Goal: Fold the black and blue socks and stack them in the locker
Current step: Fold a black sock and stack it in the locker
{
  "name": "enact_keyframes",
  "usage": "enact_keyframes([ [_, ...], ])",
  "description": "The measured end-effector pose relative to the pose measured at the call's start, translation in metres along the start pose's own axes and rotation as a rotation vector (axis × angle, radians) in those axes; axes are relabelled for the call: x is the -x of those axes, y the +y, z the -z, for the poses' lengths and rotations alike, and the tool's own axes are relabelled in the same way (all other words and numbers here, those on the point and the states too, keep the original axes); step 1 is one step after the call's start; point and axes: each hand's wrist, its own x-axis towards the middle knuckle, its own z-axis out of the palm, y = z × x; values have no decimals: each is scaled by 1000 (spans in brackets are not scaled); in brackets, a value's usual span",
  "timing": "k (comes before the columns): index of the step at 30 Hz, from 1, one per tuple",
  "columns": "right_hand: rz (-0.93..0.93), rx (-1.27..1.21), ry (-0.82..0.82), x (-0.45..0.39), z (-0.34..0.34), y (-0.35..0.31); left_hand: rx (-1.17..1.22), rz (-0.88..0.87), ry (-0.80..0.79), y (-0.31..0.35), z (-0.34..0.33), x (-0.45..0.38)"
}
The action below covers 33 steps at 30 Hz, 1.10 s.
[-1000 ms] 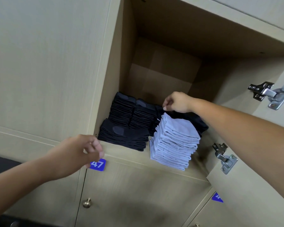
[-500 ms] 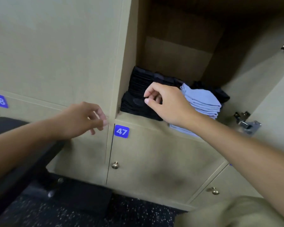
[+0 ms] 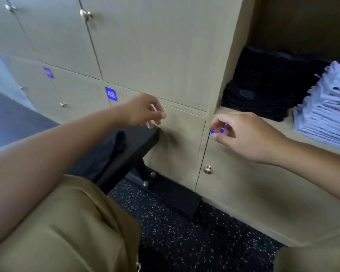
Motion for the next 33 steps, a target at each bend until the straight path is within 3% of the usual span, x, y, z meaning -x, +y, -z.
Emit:
enact_keyframes([
  [5, 13, -78, -54, -9, -6, -10, -82, 98, 19, -34, 25, 11],
  [10, 34, -141, -110, -24, -12, -18, -367, 244, -109, -68, 54, 31],
  [15, 57, -174, -161, -39, -20, -29, -460, 340, -197, -89, 62, 42],
  [25, 97, -164, -253, -57, -39, -50, -571, 318, -216, -101, 45, 26],
  [28, 100, -135, -264, -61, -44, -51, -610, 277, -161, -95, 49, 24],
  [33, 81, -150, -252, -65, -46, -53, -467, 185, -44, -75, 67, 28],
])
